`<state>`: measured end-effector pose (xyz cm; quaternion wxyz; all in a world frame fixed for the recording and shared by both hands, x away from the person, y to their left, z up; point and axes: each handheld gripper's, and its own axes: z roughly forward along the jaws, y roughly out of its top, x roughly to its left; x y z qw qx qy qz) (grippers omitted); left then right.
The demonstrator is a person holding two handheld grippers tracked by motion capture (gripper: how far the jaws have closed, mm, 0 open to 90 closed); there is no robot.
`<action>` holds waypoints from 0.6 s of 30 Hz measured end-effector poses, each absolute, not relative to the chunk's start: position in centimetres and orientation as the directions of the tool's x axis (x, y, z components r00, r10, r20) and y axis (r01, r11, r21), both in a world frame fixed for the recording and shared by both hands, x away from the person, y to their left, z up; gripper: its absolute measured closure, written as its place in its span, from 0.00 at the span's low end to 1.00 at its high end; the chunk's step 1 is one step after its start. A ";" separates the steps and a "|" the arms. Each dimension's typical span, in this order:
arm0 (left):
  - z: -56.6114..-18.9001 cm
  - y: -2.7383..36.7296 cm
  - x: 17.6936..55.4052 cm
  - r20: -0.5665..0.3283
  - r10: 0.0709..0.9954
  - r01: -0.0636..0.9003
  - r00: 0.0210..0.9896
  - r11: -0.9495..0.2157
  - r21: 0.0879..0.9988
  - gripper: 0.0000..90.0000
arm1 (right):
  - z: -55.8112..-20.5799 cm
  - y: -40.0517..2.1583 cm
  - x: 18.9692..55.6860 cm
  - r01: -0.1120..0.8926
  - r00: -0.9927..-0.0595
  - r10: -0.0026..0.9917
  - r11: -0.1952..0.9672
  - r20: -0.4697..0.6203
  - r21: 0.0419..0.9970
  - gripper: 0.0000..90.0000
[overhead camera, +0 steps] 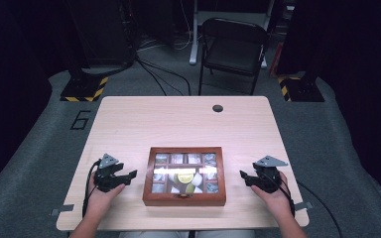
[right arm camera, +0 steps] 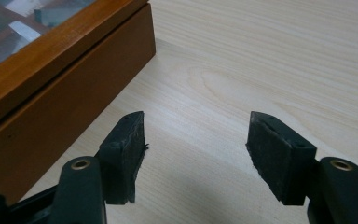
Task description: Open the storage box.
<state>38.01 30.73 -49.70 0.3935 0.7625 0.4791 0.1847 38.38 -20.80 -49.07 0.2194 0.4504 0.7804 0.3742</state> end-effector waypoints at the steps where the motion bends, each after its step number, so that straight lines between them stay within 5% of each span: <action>1: -49.6 30.6 37.9 -0.090 0.876 0.579 0.473 -0.232 0.781 0.36 | -48.9 -20.7 38.1 0.538 -0.494 0.869 0.308 -0.002 0.785 0.40; 18: -48.5 30.0 36.2 -0.123 0.860 0.573 0.496 -0.218 0.790 0.37 | -47.7 -19.2 35.9 0.487 -0.553 0.833 0.317 0.006 0.814 0.41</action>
